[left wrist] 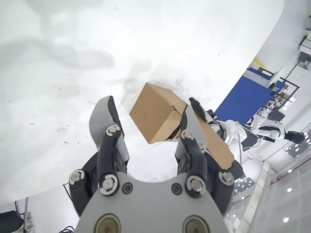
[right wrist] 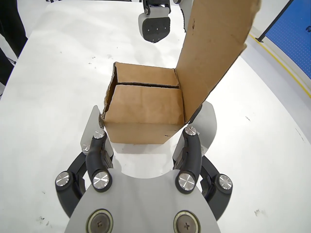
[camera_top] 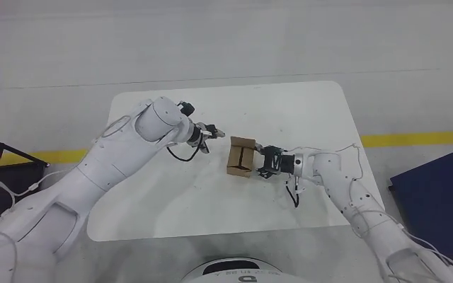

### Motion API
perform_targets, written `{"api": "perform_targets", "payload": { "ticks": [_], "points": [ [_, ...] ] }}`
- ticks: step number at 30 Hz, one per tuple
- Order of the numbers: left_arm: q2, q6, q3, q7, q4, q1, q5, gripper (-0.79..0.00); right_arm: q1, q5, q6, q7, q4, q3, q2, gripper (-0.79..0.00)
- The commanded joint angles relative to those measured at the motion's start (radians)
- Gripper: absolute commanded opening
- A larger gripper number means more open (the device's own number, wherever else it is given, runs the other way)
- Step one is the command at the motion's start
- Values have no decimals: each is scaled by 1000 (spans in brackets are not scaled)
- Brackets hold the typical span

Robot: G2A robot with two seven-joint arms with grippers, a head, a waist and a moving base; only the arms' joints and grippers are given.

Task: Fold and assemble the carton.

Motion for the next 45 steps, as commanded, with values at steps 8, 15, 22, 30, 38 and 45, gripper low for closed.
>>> {"api": "perform_targets", "payload": {
  "ticks": [8, 15, 22, 30, 38, 45],
  "points": [
    [-26, -25, 38, -27, -7, -21, 54, -117, 42, -29, -26, -18, 19, -31, -3, -182],
    [-44, -68, 71, -82, 7, -41, 103, -123, 80, -19, -12, -41, 64, -53, -11, -179],
    [-63, -84, 108, -137, 22, -51, 150, -145, 112, -4, 11, -69, 113, -57, -16, -212],
    [-96, -65, 150, -173, 43, -73, 194, -135, 113, 4, 25, -114, 150, -61, -16, -231],
    [-118, -57, 156, -188, 71, -85, 209, -135, 61, -5, -62, -142, 124, -7, 19, -139],
    [-137, -69, 165, -201, 92, -85, 219, -142, 12, 50, 52, -126, 42, 35, 26, -86]
  ]
}}
